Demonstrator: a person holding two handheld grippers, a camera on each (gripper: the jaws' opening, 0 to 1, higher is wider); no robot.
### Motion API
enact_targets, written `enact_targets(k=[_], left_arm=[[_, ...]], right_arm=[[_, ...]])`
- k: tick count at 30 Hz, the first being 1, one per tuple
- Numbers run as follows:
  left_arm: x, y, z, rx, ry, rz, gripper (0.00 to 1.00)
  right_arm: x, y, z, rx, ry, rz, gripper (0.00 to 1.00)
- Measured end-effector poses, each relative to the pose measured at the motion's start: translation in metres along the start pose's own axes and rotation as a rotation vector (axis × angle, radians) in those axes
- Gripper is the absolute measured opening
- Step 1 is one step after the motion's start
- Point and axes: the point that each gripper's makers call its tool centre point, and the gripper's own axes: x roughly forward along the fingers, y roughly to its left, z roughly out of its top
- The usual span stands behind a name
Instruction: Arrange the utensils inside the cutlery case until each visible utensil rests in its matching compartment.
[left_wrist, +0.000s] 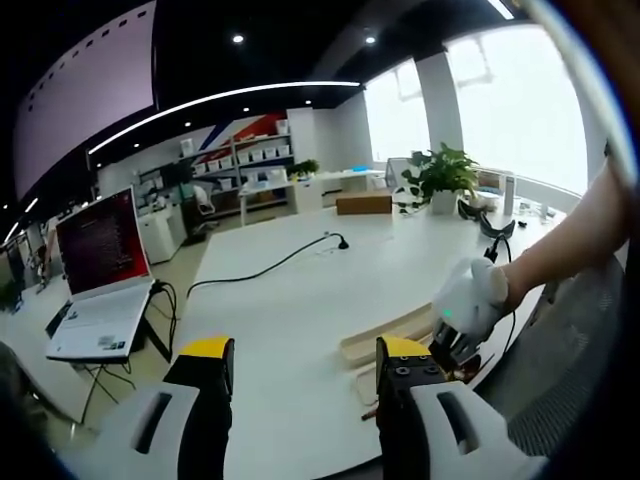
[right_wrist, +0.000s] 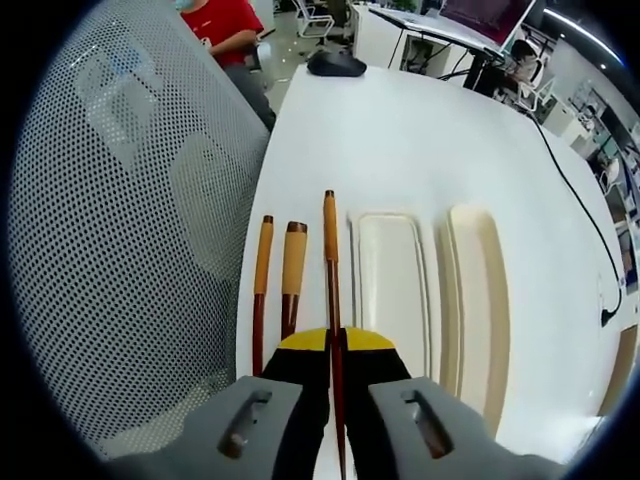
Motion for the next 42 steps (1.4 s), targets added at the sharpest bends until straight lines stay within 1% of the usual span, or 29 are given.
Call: enact_targets(k=[12,22,31,42], left_arm=[[0.000,0.000,-0.001,0.002,0.002,0.000,0.59],[0.000,-0.001,-0.001,0.004,0.005,-0.002,0.59],[0.000,-0.001,-0.001,0.008,0.008,-0.006,0.59],[0.001,-0.002,-0.001,0.008,0.009,-0.009,0.58]], right_arm=[[-0.006,-0.004,0.006,0.003,-0.020,-0.011,0.00],[-0.014,-0.005,0.012,-0.011,-0.036,-0.020,0.00],[-0.023,-0.011,0.018,-0.014,-0.060,-0.043,0.00],[-0.031,-0.021,0.015,-0.005,-0.081,-0.066,0.00]])
